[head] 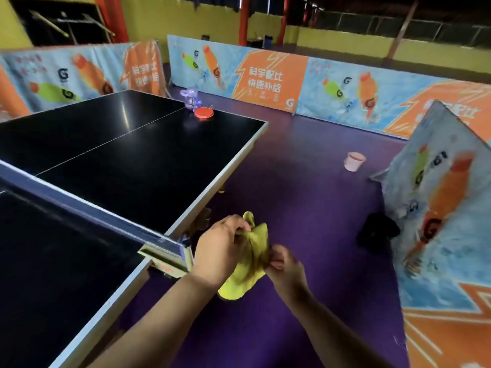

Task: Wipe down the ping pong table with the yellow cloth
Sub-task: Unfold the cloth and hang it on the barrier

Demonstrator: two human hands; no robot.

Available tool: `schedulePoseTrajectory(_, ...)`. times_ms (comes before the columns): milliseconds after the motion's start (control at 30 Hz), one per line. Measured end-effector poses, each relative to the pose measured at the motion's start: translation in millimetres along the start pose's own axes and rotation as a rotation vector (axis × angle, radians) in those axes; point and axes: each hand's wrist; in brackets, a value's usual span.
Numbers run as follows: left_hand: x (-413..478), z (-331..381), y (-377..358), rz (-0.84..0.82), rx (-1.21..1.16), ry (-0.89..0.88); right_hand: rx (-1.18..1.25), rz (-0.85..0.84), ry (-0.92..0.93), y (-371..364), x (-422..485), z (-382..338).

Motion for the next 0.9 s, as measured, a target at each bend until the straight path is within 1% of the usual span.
schedulePoseTrajectory(133,39.8,41.7,-75.2,-0.054,-0.032,-0.017,0.032,0.033,-0.124,65.0,35.4,44.3)
schedulePoseTrajectory(233,74.0,73.0,-130.7,-0.066,-0.034,-0.038,0.102,0.126,-0.175,116.9,65.3,76.4)
schedulePoseTrajectory(333,104.9,98.5,-179.5,-0.076,-0.032,-0.026,0.106,0.24,-0.191,170.9,100.1,104.6)
schedulePoseTrajectory(400,122.2,108.5,-207.0,-0.081,-0.023,-0.009,0.075,0.285,-0.185,200.4,123.8,121.9)
schedulePoseTrajectory(567,166.5,111.3,-261.4,-0.065,0.033,0.006,0.052,0.301,-0.187,250.8,172.8,153.3)
schedulePoseTrajectory(633,184.7,107.9,-279.2,-0.05,0.059,-0.008,0.002,0.325,-0.158,264.9,191.6,162.5)
schedulePoseTrajectory(700,203.9,104.8,-297.8,-0.058,0.075,-0.034,-0.052,0.39,-0.09,277.0,213.2,170.2)
schedulePoseTrajectory(800,235.5,96.1,-329.4,-0.126,0.075,-0.048,-0.09,0.459,-0.032,288.2,251.2,179.8)
schedulePoseTrajectory(900,275.6,90.0,-361.3,-0.247,0.051,0.082,-0.213,0.495,0.014,299.5,300.3,186.4)
Point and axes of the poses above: each hand's wrist, its own x-axis towards the middle knuckle, its own y-axis out of the back of the hand, z = x × y, and after that the axes turned 9 degrees about -x, right-handed
